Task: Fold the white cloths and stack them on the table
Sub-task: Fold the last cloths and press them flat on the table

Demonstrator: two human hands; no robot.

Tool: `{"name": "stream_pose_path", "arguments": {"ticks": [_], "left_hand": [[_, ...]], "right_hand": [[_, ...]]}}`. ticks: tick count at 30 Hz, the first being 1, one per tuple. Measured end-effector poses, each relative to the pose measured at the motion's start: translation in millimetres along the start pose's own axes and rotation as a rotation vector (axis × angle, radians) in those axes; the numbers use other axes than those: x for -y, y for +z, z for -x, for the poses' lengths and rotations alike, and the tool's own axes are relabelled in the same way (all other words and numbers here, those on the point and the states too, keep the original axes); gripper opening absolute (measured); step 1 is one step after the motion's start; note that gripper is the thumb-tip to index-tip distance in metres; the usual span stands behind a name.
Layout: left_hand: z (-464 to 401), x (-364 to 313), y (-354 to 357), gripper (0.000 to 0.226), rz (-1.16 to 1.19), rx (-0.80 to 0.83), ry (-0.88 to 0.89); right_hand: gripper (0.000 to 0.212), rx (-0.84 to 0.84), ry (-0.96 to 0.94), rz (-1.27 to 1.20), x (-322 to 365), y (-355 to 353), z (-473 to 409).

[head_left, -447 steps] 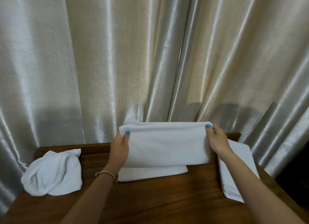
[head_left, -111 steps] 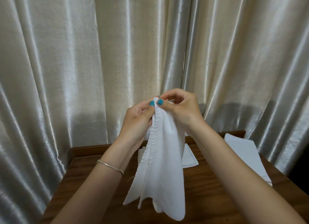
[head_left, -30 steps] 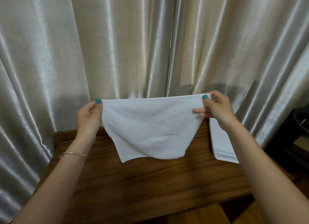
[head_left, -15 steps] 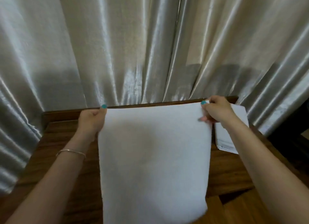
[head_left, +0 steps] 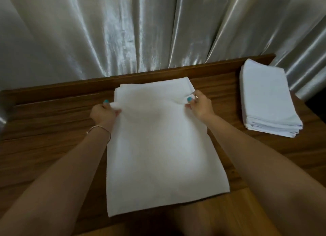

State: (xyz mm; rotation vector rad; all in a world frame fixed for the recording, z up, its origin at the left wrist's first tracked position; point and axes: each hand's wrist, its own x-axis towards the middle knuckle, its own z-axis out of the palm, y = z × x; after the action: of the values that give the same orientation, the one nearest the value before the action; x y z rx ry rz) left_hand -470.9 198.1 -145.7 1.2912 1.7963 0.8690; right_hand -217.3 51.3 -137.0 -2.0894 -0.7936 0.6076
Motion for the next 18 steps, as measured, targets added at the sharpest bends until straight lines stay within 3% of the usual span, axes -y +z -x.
{"name": "stream_pose_path", "arguments": {"ticks": [2, 4, 6, 9, 13, 16, 18], "left_hand": [[6, 2, 6, 0.039, -0.049, 0.049, 0.103], [24, 4, 12, 0.059, -0.113, 0.074, 0.242], [48, 8, 19, 0.067, -0.194, 0.112, 0.428], [89, 16, 39, 0.058, -0.350, 0.307, 0.729], [153, 19, 81, 0.045, -0.492, 0.681, 1.112], [192, 27, 110, 0.049, -0.647, 0.946, 1.233], [209, 39, 124, 0.052, -0.815, 1.022, 1.257]], "right_hand": [[0.038, 0.044, -0.094, -0.091, -5, 3, 11], [0.065, 0.069, -0.153, -0.239, -10, 4, 28], [0.073, 0.065, -0.153, -0.210, -22, 0, 49], [0.053, 0.028, -0.172, 0.027, -55, -14, 93], [0.033, -0.057, -0.183, 0.146, -103, -38, 162], [0.026, -0.090, -0.162, 0.251, -130, -45, 205], [0.024, -0.078, -0.147, 0.274, -140, -47, 223]]}}
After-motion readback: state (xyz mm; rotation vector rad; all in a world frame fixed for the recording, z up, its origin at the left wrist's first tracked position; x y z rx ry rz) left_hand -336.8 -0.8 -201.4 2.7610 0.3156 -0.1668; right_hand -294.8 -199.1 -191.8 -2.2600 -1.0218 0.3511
